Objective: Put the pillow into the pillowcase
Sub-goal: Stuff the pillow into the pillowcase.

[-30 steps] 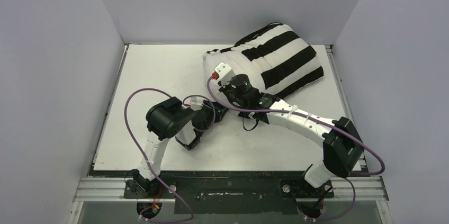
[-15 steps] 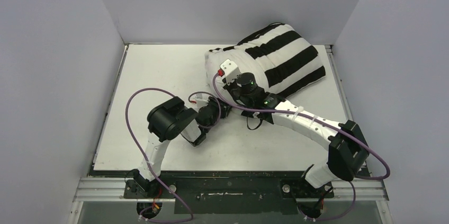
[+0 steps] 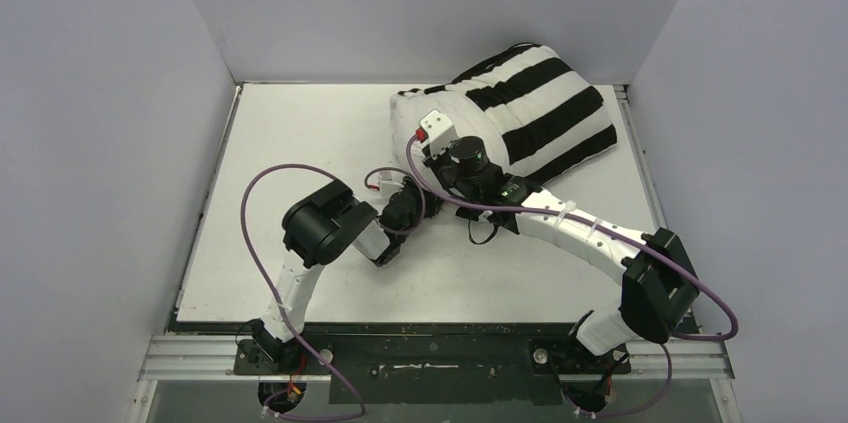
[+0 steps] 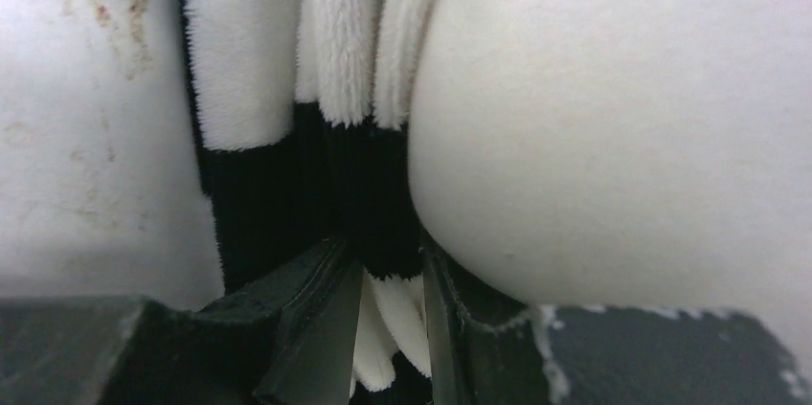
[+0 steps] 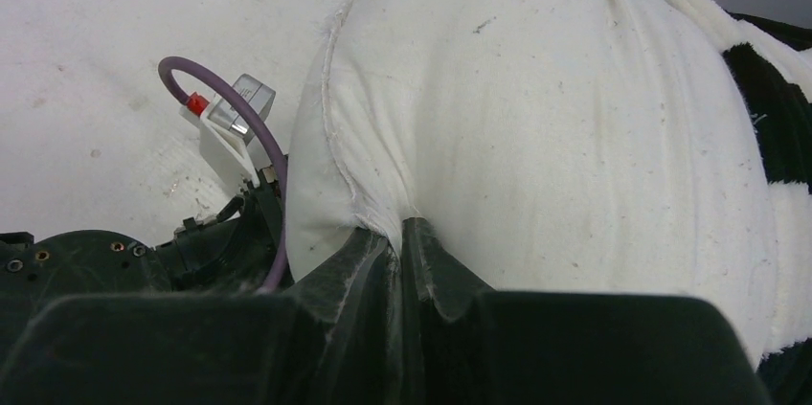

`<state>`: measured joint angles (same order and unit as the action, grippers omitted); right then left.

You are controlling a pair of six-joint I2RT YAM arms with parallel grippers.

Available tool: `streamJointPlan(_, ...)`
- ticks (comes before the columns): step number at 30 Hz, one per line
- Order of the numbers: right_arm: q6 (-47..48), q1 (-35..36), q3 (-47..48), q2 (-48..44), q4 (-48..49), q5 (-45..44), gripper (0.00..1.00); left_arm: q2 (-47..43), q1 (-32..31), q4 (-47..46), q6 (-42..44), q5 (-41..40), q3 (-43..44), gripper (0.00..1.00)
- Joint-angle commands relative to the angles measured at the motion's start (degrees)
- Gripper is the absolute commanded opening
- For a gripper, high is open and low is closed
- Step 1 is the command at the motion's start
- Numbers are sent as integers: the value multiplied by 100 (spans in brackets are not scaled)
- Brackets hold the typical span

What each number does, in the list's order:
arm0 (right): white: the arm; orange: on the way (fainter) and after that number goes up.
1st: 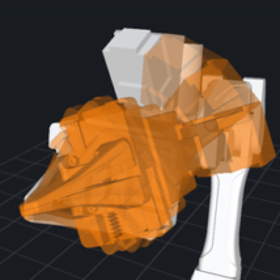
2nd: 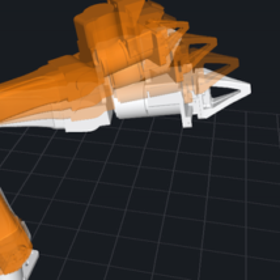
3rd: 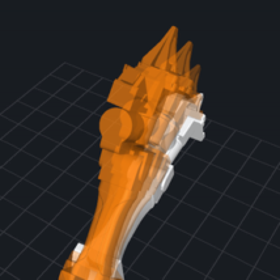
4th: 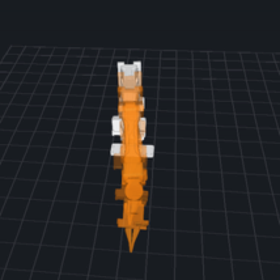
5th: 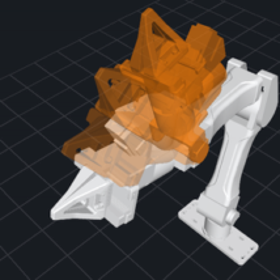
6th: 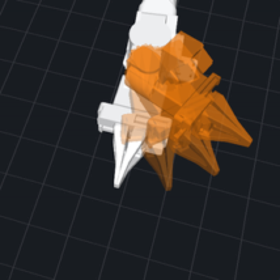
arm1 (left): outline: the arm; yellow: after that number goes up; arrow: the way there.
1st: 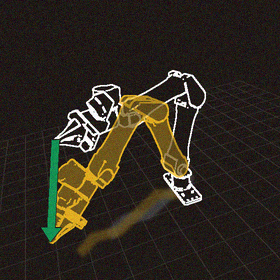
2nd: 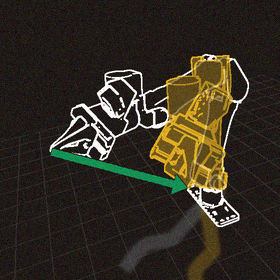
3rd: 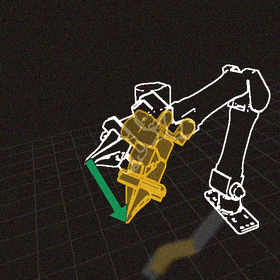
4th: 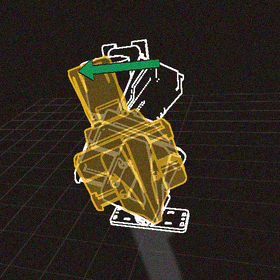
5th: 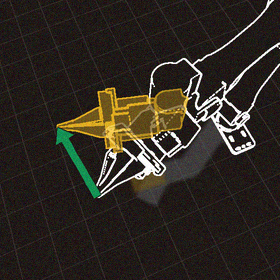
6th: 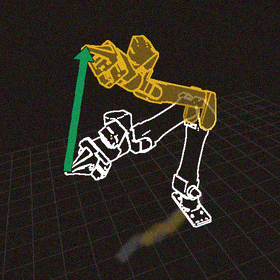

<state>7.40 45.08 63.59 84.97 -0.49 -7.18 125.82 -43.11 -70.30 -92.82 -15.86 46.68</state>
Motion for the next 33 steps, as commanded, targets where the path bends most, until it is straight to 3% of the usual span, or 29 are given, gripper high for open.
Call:
streamJointPlan(1, -119, -118, 60, -336, 600, -163, 0, 42, -109, 423, -33, -288, 253, 27)
streamJointPlan(6, -207, -122, 37, -392, 608, -65, 0, 539, -71, -40, -321, -336, 603, 29)
streamJointPlan(11, -256, -114, 0, -400, 520, -9, 0, 723, -19, 146, -287, -260, 1025, 30)
streamJointPlan(12, -256, -113, -21, -407, 508, -9, 0, 720, -11, 168, -197, -210, 1066, 25)
streamJointPlan(14, -223, -120, -138, -454, 485, -36, 0, 622, 30, 201, 21, -69, 1030, 3)
streamJointPlan(18, 263, -131, -393, -434, 355, 141, 0, -47, 169, 326, 559, 103, 506, 0)
streamJointPlan(22, 440, -156, -267, -136, -347, 191, 11, -723, 327, 356, 1180, 296, 66, 0)
streamJointPlan(25, 595, -156, -104, 181, -584, 531, 21, -1190, 418, 330, 1545, 367, -242, 0)
streamJointPlan(28, 454, -280, 213, 689, -658, 604, 38, -1538, 466, 458, 1845, 559, -333, 0)
streamJointPlan(33, 122, -768, 1107, 2109, -1643, 670, 27, -2460, 533, 1069, 2293, 665, -705, 0)
